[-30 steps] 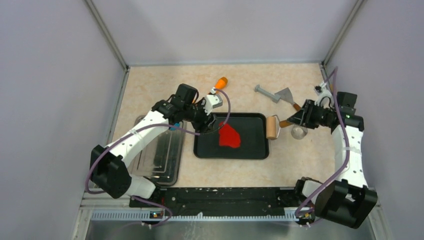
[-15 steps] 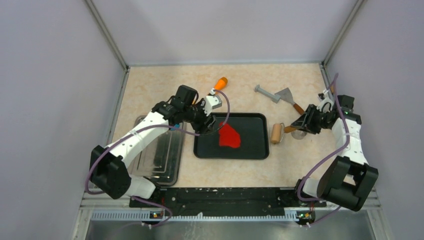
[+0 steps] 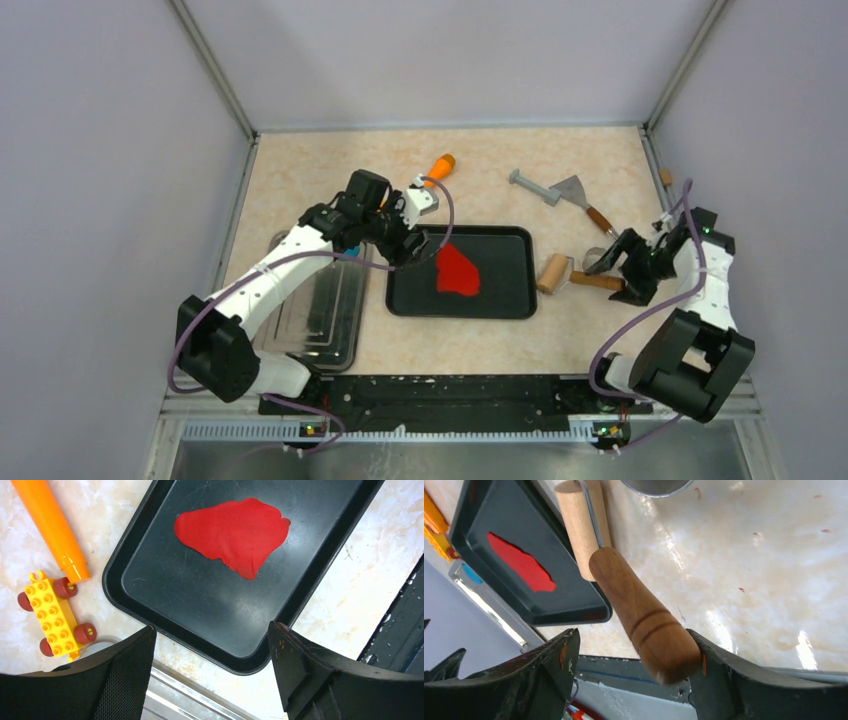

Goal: Roll out the dumpling wrappers from the dough

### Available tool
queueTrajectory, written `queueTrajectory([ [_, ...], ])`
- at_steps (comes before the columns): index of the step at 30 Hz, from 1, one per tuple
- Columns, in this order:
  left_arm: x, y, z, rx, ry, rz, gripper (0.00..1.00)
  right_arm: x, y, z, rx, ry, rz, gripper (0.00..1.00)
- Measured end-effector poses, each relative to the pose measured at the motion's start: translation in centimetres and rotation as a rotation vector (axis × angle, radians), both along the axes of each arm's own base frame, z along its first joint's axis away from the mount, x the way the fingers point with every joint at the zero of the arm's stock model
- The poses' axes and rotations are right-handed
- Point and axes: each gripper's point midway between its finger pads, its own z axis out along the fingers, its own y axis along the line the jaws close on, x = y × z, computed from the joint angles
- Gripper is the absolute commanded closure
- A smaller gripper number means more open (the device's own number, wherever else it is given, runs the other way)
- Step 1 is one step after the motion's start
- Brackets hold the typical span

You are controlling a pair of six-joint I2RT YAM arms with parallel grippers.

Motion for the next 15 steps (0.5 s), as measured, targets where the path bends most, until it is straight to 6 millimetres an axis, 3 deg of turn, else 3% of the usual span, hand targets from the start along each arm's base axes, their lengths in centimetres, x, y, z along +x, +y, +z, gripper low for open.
queueTrajectory([
  [2, 0.1, 0.1, 0.0, 0.007, -0.005, 0.004, 0.15, -0.3, -1.0, 1.2, -0.023, 0.04, -0.009, 0.23],
  [7, 0.2, 0.2, 0.0, 0.013, -0.014, 0.002, 0.15, 1.6, -4.0, 4.7, -0.152, -0.023, 0.006, 0.23],
  [15, 0.5, 0.4, 0.0, 0.016, -0.026, -0.003, 0.14, 3.3, -6.7, 4.9, -0.221, -0.022, 0.034, 0.23],
])
